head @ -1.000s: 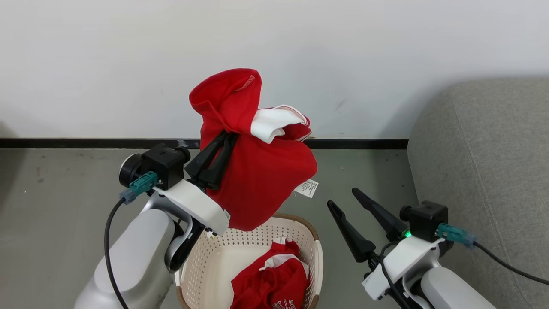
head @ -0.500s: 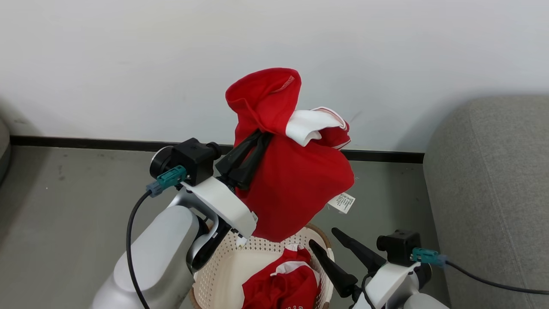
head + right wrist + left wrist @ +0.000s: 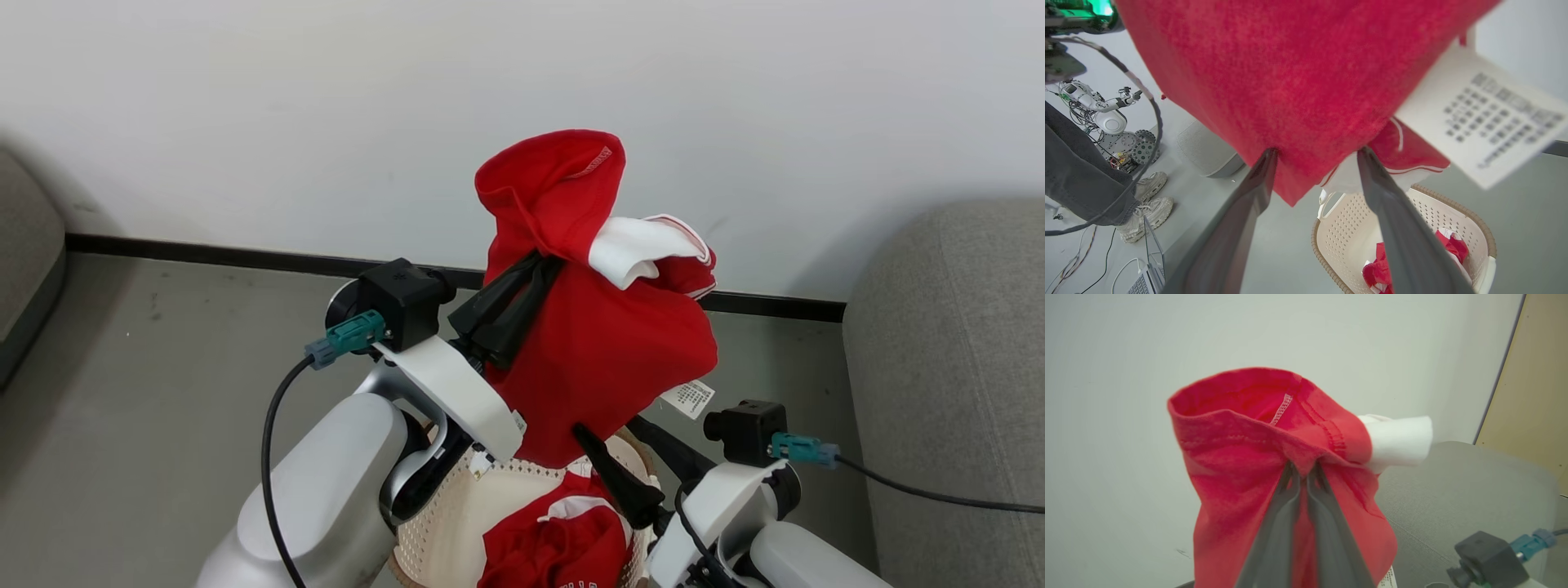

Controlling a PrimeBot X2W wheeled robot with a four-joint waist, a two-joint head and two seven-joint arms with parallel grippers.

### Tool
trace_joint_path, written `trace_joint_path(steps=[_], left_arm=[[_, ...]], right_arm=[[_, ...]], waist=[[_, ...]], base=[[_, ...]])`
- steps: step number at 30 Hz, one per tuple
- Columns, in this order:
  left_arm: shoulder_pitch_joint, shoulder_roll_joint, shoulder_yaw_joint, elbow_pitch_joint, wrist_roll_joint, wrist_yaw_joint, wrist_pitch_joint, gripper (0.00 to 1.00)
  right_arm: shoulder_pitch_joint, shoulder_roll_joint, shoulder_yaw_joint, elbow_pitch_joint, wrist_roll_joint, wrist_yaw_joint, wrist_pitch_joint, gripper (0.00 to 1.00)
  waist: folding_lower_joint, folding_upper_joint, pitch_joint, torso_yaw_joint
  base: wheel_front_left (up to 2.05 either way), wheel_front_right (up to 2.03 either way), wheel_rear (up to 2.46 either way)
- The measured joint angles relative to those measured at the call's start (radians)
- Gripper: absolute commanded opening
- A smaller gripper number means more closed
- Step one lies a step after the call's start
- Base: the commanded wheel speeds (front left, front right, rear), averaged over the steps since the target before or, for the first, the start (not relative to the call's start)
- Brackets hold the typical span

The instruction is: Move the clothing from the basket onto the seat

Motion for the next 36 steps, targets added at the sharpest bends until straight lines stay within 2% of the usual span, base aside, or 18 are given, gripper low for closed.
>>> trace_joint_path(steps=[7, 18, 19, 20, 21, 28, 36], left_arm=[[0.000, -0.003, -0.030, -0.018, -0.019, 0.000, 0.028, 0.00], [0.000, -0.003, -0.037, -0.027, -0.043, 0.000, 0.049, 0.00], [0.000, -0.003, -0.038, -0.028, -0.043, 0.000, 0.049, 0.00], [0.001, -0.003, -0.039, -0.028, -0.043, 0.000, 0.049, 0.00], [0.001, -0.003, -0.039, -0.029, -0.043, 0.000, 0.049, 0.00], [0.001, -0.002, -0.037, -0.036, -0.050, 0.000, 0.049, 0.00], [0.003, 0.013, -0.017, -0.031, -0.050, 0.002, 0.049, 0.00]], right_arm=[[-0.050, 0.003, 0.061, 0.006, 0.046, 0.000, 0.000, 1.00], [-0.102, -0.002, 0.070, -0.040, 0.066, 0.000, 0.000, 1.00], [-0.109, -0.004, 0.073, -0.046, 0.066, 0.000, 0.000, 0.46], [-0.114, -0.005, 0.076, -0.051, 0.065, 0.000, 0.000, 0.10], [-0.118, -0.006, 0.079, -0.053, 0.065, 0.000, 0.000, 0.00], [-0.125, -0.031, 0.071, -0.060, 0.061, 0.000, 0.000, 0.00], [-0.125, -0.046, -0.009, -0.122, 0.021, 0.000, 0.000, 0.00]], waist=[[0.0000, 0.0000, 0.007, 0.025], [0.0000, 0.0000, 0.017, 0.041], [0.0000, 0.0000, 0.018, 0.041], [0.0000, 0.0000, 0.018, 0.040], [0.0000, 0.0000, 0.019, 0.040], [0.0000, 0.0000, 0.023, 0.034], [0.0000, 0.0000, 0.026, 0.022]], base=[[0.00, 0.00, 0.00], [0.00, 0.00, 0.00], [0.00, 0.00, 0.00], [0.00, 0.00, 0.00], [0.00, 0.00, 0.00], [0.00, 0.00, 0.00], [0.00, 0.00, 0.00]])
